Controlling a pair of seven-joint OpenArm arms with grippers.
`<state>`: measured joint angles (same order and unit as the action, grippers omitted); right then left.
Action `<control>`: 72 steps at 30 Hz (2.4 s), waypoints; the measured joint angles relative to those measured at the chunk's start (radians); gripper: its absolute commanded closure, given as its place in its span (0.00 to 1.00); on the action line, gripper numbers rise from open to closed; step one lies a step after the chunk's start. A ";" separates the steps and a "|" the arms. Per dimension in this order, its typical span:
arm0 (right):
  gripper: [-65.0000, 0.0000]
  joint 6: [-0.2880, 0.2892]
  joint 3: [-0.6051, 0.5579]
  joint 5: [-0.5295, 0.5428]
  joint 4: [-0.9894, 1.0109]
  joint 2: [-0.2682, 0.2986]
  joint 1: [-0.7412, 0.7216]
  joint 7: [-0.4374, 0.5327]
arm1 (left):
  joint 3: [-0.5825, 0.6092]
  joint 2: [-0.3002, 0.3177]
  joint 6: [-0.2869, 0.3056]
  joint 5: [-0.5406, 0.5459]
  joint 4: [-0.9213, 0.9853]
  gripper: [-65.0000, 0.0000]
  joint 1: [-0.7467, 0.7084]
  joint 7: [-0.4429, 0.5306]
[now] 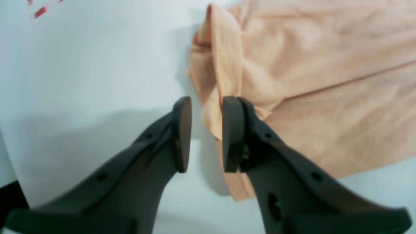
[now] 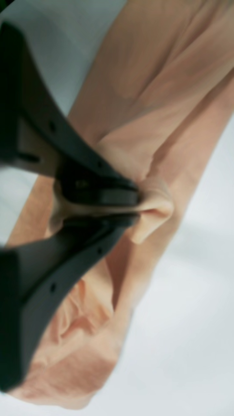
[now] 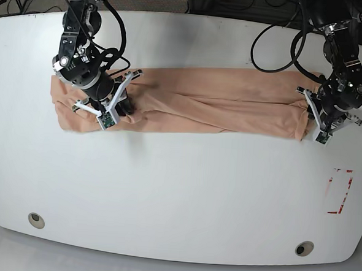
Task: Fold the T-shirt properly
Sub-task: 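Grasp the folded end with the right gripper and tuck it inward, then open the right gripper and press the strip end flat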
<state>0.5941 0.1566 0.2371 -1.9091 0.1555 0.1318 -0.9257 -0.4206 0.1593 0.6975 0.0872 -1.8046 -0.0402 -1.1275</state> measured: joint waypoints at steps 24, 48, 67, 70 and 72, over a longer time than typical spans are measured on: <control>0.48 0.002 0.214 0.007 -0.090 -0.025 0.000 0.004 | -0.002 0.000 0.000 0.000 0.000 0.78 -0.023 -0.001; 0.52 0.003 0.248 0.007 -0.092 -0.026 0.019 -0.041 | -0.003 0.000 0.000 -0.002 0.000 0.78 -0.023 -0.002; 0.32 0.046 0.142 0.181 -0.104 -0.030 0.126 -0.065 | -0.003 0.033 0.000 0.001 0.073 0.78 -0.025 -0.001; 0.35 0.045 0.083 0.187 -0.104 -0.010 0.109 -0.063 | -0.003 0.033 0.000 0.006 0.073 0.78 -0.023 0.005; 0.37 0.042 0.032 0.179 -0.102 0.013 0.086 -0.065 | -0.003 0.035 0.000 -0.001 0.073 0.78 -0.024 0.005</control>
<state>0.6357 0.1890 0.4160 -2.0113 0.1680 0.2180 -0.9905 -0.4236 0.1947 0.6971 0.0860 -1.7313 -0.0639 -1.1229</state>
